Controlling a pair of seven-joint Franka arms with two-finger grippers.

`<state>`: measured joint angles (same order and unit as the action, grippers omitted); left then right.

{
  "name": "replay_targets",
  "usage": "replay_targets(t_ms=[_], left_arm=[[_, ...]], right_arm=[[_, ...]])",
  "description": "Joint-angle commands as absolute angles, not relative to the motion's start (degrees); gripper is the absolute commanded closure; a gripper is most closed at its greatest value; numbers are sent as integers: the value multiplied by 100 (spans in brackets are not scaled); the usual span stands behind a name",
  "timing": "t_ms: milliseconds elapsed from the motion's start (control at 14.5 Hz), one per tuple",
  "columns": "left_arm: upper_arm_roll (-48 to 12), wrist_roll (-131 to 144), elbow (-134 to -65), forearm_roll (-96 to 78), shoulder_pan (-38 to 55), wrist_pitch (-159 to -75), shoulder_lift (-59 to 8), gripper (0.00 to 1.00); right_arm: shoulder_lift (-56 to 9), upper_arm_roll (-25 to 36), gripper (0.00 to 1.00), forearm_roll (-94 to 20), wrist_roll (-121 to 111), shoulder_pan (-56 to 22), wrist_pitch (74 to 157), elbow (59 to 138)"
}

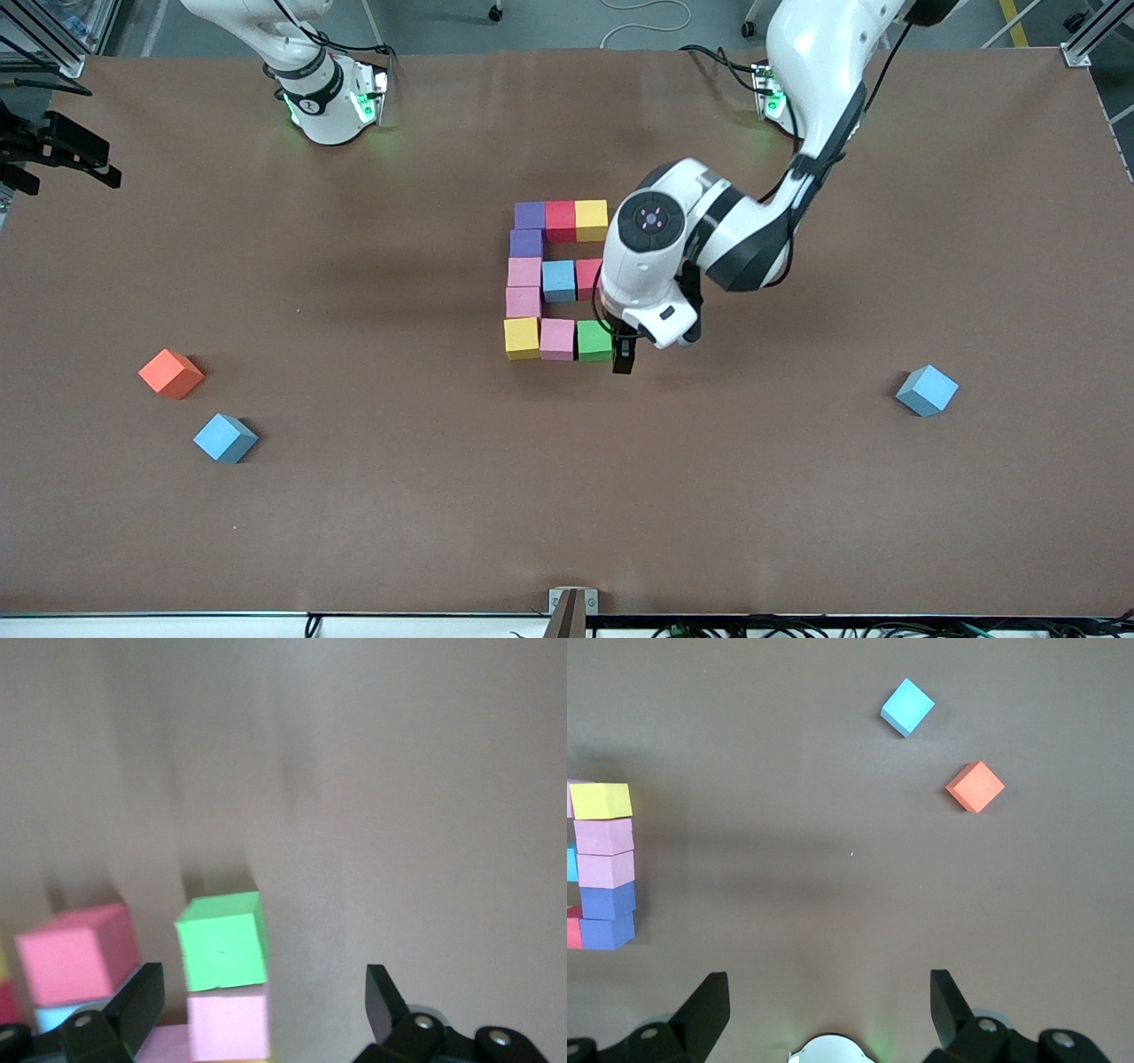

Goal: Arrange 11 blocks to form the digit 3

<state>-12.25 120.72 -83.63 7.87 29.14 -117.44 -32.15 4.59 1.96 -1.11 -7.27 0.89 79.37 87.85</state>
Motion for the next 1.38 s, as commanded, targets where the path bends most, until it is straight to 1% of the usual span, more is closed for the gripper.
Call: replay_targets(t_ms=[0,208,346,484,623,692,899,968,1038,1245,1314], left_arm=[[-1187,10124,-8490,835,2805,-10823,-2525,0],[-1204,8109,-8490,861,2181,-10119,-1813,0],[-1213,6783,-8490,800,1821,-9670,-1461,0],[-1195,5989,-8281,844,1723,-9301,-1267,0],[-1265,5251,-7999,800,1225,-8652,-1196,0],[-1300,4899,-7981,791,1074,-8518,-1030,0],[-1257,3302,-8181,-14,47,-8350,-397,0],[-1231,2678,-8296,-61,-156,-8324,-230,0],[-1143,2211,-8427,-62,-306,-8306,-98,0],[-669,611,-8796,-44,-360,-8323,210,0],[-624,424,-9059,-44,-369,-8402,411,0]], right_arm=[[642,132,0,-158,-844,176,7937,8956],[642,141,0,-149,-835,158,7875,8956],[642,149,0,-149,-826,176,7858,8965],[642,158,0,-149,-817,185,7849,8974],[642,158,0,-158,-809,185,7857,8974],[642,158,0,-158,-809,185,7857,8974],[642,158,0,-158,-826,185,7857,8974],[642,158,0,-158,-826,185,7866,8974],[642,158,0,-158,-826,185,7866,8974],[642,167,0,-158,-826,185,7875,8974],[642,167,0,-158,-826,176,7884,8974]])
